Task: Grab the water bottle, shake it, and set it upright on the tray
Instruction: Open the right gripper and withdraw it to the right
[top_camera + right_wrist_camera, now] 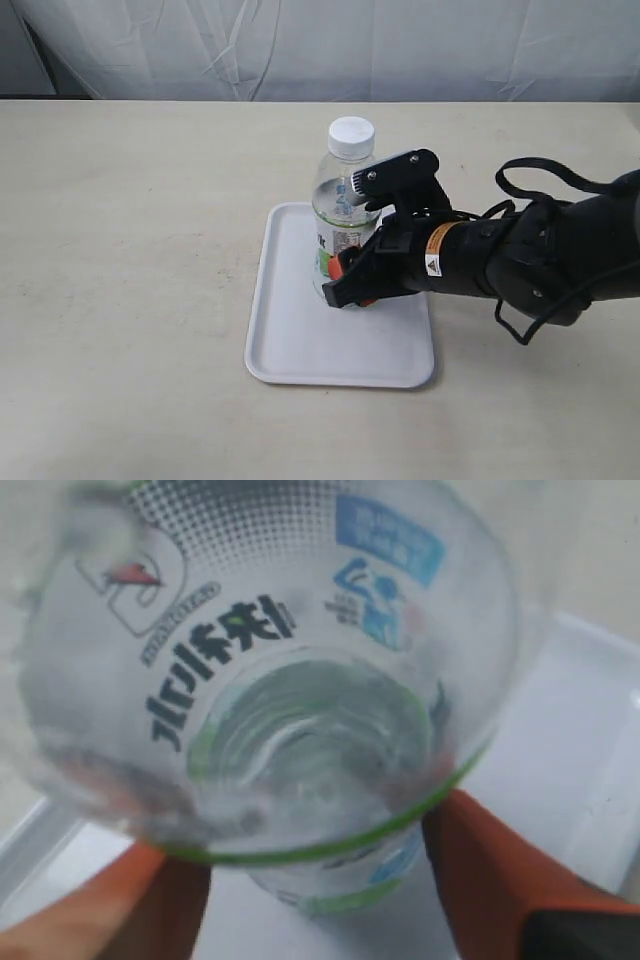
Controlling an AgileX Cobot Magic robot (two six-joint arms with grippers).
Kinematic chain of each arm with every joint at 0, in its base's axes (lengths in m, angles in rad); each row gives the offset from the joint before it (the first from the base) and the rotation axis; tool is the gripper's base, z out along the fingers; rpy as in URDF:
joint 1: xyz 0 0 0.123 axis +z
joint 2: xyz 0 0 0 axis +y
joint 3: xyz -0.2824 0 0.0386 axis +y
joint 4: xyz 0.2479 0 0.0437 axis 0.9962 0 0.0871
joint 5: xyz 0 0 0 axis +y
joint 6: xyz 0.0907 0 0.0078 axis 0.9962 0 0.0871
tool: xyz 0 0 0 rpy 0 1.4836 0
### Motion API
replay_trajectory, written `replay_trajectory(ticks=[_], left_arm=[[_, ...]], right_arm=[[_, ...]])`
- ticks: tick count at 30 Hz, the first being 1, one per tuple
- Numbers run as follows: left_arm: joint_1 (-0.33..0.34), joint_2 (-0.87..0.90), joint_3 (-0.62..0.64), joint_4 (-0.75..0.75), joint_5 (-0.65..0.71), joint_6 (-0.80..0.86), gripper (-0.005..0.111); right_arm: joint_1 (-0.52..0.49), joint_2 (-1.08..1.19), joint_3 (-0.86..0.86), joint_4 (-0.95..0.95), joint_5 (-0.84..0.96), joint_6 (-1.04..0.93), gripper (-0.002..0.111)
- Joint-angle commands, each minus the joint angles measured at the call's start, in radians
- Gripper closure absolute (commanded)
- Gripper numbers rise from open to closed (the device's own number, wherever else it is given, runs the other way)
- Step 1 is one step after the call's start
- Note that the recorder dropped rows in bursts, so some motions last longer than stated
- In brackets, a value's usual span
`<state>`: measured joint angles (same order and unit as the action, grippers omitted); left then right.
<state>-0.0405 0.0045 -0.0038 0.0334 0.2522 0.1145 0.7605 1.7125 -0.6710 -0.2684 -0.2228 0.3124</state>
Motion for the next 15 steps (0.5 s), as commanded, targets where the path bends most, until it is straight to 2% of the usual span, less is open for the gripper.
replay_trajectory(ticks=[1,11,13,14,15], left_arm=[[0.000,-0.005,0.004,0.005,-0.013,-0.001,0.106],[0.000,-0.005,0.004,0.005,-0.013,-0.001,0.106],[0.000,-0.005,0.004,0.005,-0.013,-0.001,0.106],[0.000,-0.005,0.004,0.005,-0.013,-0.001,0.106],[0.000,-0.005,0.004,0.005,-0.013,-0.001,0.106]], right_arm=[[0.031,-0.012,-0.003,0.008,0.043,0.001,0.052],[0.068,-0.014,-0.003,0.016,0.216,0.001,0.053],[0.068,-0.021,-0.003,0.016,0.281,0.001,0.064],[0.068,-0.035,-0.003,0.016,0.337,0.001,0.081],[0.068,-0.042,-0.003,0.015,0.360,0.001,0.091]])
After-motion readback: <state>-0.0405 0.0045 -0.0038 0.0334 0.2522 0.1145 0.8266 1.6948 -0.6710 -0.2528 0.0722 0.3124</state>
